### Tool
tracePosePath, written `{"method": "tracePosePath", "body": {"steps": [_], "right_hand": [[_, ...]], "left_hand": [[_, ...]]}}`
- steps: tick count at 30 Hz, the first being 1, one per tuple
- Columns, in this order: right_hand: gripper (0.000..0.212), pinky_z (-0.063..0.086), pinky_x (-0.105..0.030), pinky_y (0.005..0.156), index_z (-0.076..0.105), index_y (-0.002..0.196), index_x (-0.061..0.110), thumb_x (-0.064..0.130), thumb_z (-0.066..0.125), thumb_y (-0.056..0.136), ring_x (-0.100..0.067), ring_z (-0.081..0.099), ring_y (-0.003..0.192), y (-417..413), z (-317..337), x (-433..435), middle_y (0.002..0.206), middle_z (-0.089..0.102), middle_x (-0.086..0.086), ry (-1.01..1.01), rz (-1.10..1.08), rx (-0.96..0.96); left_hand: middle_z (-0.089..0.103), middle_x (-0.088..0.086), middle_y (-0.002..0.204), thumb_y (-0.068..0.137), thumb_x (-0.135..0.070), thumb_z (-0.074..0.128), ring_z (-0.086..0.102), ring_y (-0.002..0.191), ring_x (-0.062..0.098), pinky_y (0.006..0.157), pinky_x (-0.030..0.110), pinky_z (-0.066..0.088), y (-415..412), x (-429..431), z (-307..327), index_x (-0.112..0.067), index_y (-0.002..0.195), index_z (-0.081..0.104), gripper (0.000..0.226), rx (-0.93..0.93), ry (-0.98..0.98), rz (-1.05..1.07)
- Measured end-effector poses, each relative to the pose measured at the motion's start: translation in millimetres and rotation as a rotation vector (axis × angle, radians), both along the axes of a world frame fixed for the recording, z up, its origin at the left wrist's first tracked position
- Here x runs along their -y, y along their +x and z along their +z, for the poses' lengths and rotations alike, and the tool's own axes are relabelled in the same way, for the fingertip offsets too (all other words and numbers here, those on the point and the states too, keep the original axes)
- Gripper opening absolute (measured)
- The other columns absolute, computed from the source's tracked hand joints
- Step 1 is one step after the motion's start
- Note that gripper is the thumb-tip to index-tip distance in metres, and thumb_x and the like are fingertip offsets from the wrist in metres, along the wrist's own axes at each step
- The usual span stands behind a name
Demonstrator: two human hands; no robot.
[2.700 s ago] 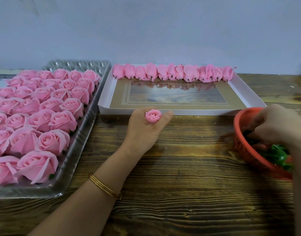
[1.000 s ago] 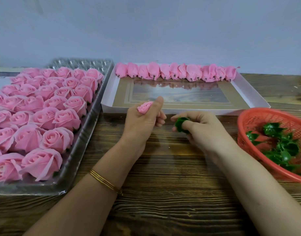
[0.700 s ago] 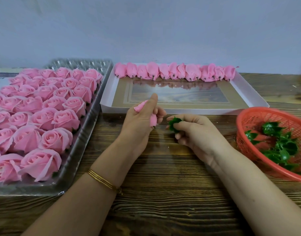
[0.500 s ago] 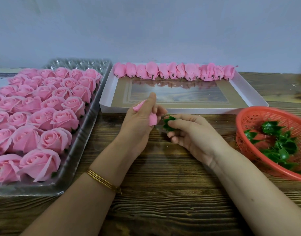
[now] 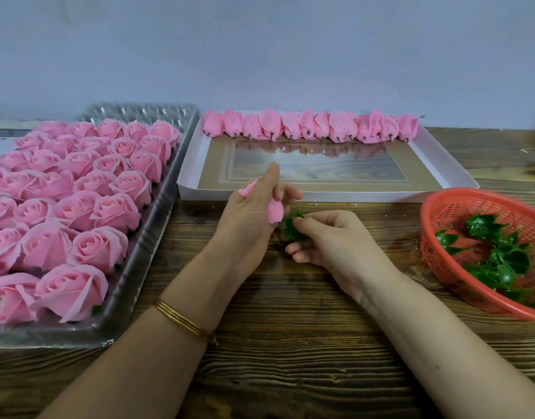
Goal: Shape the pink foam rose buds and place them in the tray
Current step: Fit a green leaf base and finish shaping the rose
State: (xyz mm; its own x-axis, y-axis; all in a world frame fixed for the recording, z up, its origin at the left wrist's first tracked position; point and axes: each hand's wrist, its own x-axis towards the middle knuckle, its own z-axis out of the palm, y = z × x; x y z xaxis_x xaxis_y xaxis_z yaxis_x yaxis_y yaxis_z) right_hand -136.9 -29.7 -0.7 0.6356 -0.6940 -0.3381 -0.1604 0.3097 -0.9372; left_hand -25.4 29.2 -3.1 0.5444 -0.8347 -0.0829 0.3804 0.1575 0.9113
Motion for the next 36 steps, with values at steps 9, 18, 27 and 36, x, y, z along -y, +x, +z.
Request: {"method": "tracePosePath", "body": {"steps": [9, 18, 27, 36], "right_hand": [[0.016, 0.058, -0.024, 0.067, 0.068, 0.095, -0.006, 0.000, 0.054, 0.094, -0.018, 0.070, 0.068, -1.1, 3.2, -3.4, 0.082, 0.072, -0.016, 0.210, 0.060, 0.195], [0.022, 0.057, -0.022, 0.063, 0.066, 0.110, -0.005, -0.001, 0.048, 0.096, -0.018, 0.071, 0.073, -1.1, 2.9, -3.9, 0.092, 0.073, -0.018, 0.224, 0.072, 0.189], [0.026, 0.057, -0.024, 0.084, 0.064, 0.115, -0.007, -0.007, 0.050, 0.093, -0.020, 0.071, 0.092, -2.2, -0.5, -3.5, 0.107, 0.072, -0.019, 0.274, 0.077, 0.268], [0.027, 0.057, -0.028, 0.086, 0.066, 0.112, -0.008, -0.011, 0.058, 0.086, -0.027, 0.071, 0.092, -2.9, -0.2, -5.3, 0.102, 0.072, -0.024, 0.238, 0.028, 0.281]], "left_hand": [[0.065, 0.000, 0.074, 0.100, -0.032, 0.045, 0.059, 0.084, 0.012, 0.085, 0.025, 0.047, -4.4, -1.1, 2.6, -0.013, 0.061, 0.040, 0.044, -0.007, -0.021, -0.007], [0.066, 0.001, 0.078, 0.099, -0.034, 0.048, 0.056, 0.092, 0.016, 0.092, 0.030, 0.048, -2.0, -1.7, 0.4, -0.016, 0.057, 0.046, 0.046, 0.004, -0.017, 0.007], [0.069, 0.001, 0.084, 0.084, -0.045, 0.055, 0.056, 0.098, 0.018, 0.095, 0.033, 0.044, -0.2, 0.3, -2.4, -0.020, 0.053, 0.049, 0.040, 0.027, -0.018, -0.002], [0.066, -0.004, 0.083, 0.098, -0.039, 0.049, 0.061, 0.078, 0.003, 0.082, 0.027, 0.047, -0.2, -0.3, -2.1, -0.020, 0.053, 0.052, 0.049, 0.050, 0.017, -0.025]]}}
